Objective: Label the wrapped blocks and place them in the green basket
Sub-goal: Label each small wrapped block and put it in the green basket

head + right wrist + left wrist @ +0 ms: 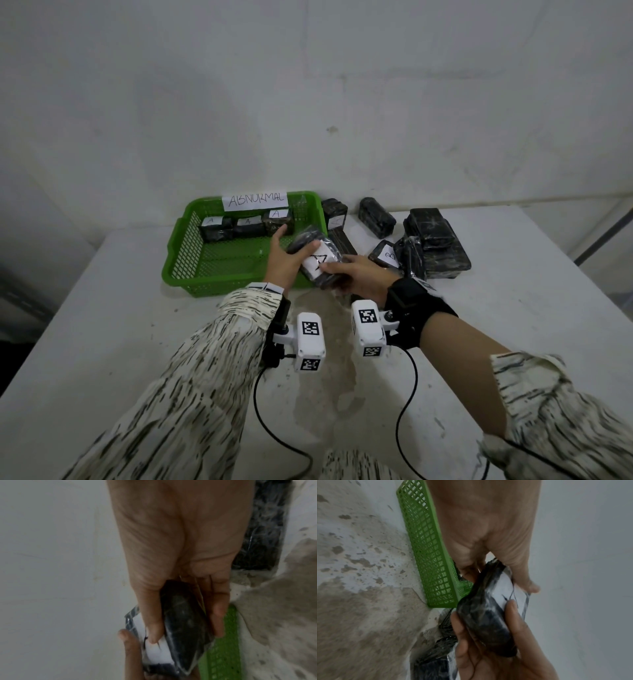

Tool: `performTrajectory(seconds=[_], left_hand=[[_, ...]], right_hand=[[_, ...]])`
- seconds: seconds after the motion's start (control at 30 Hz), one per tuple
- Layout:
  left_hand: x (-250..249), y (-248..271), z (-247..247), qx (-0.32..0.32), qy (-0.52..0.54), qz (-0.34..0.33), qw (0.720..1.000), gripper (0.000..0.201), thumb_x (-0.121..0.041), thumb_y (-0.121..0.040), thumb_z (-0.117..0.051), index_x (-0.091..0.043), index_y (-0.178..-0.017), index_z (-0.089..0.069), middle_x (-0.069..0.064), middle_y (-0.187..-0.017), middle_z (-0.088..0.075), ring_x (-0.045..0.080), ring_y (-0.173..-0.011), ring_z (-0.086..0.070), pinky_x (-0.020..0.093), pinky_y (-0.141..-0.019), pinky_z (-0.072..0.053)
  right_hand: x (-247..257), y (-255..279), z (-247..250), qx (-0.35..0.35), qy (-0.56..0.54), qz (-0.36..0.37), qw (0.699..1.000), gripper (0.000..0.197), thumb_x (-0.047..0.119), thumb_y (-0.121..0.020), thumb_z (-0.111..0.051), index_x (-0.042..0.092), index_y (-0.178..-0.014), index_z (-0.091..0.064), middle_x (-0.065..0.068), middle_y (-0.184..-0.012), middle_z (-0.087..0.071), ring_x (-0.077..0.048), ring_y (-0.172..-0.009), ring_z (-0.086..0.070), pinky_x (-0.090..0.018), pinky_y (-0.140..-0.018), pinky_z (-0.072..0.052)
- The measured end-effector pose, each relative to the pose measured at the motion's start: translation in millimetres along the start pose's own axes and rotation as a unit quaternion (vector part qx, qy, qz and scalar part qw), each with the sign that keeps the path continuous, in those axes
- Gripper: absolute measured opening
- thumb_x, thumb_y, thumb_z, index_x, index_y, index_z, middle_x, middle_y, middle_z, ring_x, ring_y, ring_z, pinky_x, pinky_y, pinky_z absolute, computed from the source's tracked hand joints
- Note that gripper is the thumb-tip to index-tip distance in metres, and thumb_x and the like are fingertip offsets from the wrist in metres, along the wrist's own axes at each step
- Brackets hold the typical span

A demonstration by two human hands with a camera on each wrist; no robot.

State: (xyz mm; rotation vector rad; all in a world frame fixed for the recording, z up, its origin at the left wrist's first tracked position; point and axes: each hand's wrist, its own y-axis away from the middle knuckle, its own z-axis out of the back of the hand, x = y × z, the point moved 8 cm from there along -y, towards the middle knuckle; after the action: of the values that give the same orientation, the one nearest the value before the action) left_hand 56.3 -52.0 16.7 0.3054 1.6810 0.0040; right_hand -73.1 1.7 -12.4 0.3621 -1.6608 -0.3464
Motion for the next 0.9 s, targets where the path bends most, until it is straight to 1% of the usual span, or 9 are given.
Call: performTrajectory(seconds=[0.1,0.17,0.27,0.4,0.53,0.6,0.7,0.77,0.9], left_hand=[[7.6,2.9,-0.3,-0.005,0.049,0.031,0.998,0.087,-0.023,-0.07,-0.077,-0.021,-0.141,-0.026,0.021,-0.138,-0.046,0.034,-0.117,-0.054,0.051,-0.101,-0.043],[14.3,4.7,-4.0,0.003,0.073,0.047,0.996,0.073,-0.012,-0.078,-0.071,-0.015,-0.139,-0.03,0.023,-0.131,-0.052,0.033,-0.107,-0.06,0.047,-0.091,-0.05],[18.5,5.1,-6.8,0.016,0.073,0.05,0.996,0.057,-0.006,-0.087,-0.06,-0.012,-0.137,-0.034,0.02,-0.125,-0.056,0.025,-0.09,-0.064,0.034,-0.073,-0.056],[16.0,3.5,-12.3,0.053,0.047,0.042,0.997,0.055,-0.001,-0.089,-0.055,-0.012,-0.14,-0.036,0.02,-0.129,-0.054,0.027,-0.095,-0.062,0.042,-0.082,-0.053],[15.8,2.6,-16.0,0.064,0.048,0.046,0.996,0.053,0.0,-0.089,-0.055,-0.012,-0.138,-0.038,0.019,-0.124,-0.055,0.029,-0.096,-0.06,0.043,-0.086,-0.051],[17.6,1.4,-15.4,0.05,0.068,0.055,0.995,0.048,-0.005,-0.089,-0.057,-0.011,-0.134,-0.041,0.02,-0.124,-0.056,0.031,-0.1,-0.06,0.045,-0.091,-0.05],[20.8,-0.3,-12.9,0.032,0.072,0.062,0.995,0.046,-0.013,-0.089,-0.06,-0.01,-0.131,-0.041,0.021,-0.127,-0.056,0.033,-0.107,-0.059,0.046,-0.089,-0.051],[20.8,-0.2,-11.7,0.035,0.058,0.06,0.996,0.047,-0.014,-0.09,-0.059,-0.01,-0.132,-0.038,0.019,-0.126,-0.055,0.033,-0.107,-0.058,0.043,-0.086,-0.052],[22.1,-1.4,-8.1,0.064,0.002,0.043,0.997,0.042,-0.011,-0.091,-0.056,-0.011,-0.13,-0.041,0.02,-0.129,-0.052,0.034,-0.113,-0.055,0.052,-0.097,-0.046]], right_hand=[[3.5,4.2,-2.6,0.01,-0.026,-0.015,0.999,0.016,0.021,-0.092,-0.062,0.006,-0.096,-0.063,-0.009,-0.088,-0.069,-0.012,-0.064,-0.069,-0.019,-0.053,-0.054],[5.3,6.5,-4.3,0.008,-0.011,-0.02,1.0,0.02,0.028,-0.093,-0.059,0.01,-0.093,-0.064,-0.005,-0.084,-0.07,-0.012,-0.065,-0.069,-0.02,-0.056,-0.053],[3.5,7.0,-6.0,-0.005,0.06,-0.018,0.998,0.028,0.041,-0.092,-0.059,0.014,-0.099,-0.063,-0.002,-0.092,-0.067,-0.013,-0.081,-0.061,-0.026,-0.074,-0.045],[6.6,6.6,-2.1,-0.035,0.05,0.006,0.998,0.054,0.052,-0.087,-0.06,0.015,-0.125,-0.055,-0.008,-0.12,-0.066,-0.024,-0.105,-0.062,-0.034,-0.083,-0.047],[10.0,5.1,2.4,-0.048,0.019,0.004,0.999,0.042,0.043,-0.092,-0.057,0.011,-0.119,-0.059,-0.017,-0.124,-0.064,-0.037,-0.115,-0.059,-0.048,-0.097,-0.045],[12.3,6.1,2.8,-0.051,0.014,0.01,0.999,0.033,0.037,-0.094,-0.057,0.011,-0.114,-0.058,-0.017,-0.116,-0.066,-0.034,-0.105,-0.061,-0.047,-0.095,-0.046],[11.4,6.7,1.1,-0.044,0.028,0.001,0.999,0.038,0.037,-0.089,-0.065,0.01,-0.115,-0.055,-0.004,-0.094,-0.064,-0.023,-0.087,-0.061,-0.044,-0.089,-0.049],[8.4,6.9,-0.2,-0.035,0.04,-0.011,0.999,0.048,0.043,-0.084,-0.069,0.012,-0.118,-0.055,-0.005,-0.104,-0.064,-0.024,-0.094,-0.062,-0.043,-0.087,-0.05],[11.1,11.4,-3.3,-0.034,0.024,-0.012,0.999,0.052,0.051,-0.086,-0.061,0.02,-0.127,-0.053,-0.006,-0.122,-0.062,-0.028,-0.11,-0.061,-0.039,-0.082,-0.053]])
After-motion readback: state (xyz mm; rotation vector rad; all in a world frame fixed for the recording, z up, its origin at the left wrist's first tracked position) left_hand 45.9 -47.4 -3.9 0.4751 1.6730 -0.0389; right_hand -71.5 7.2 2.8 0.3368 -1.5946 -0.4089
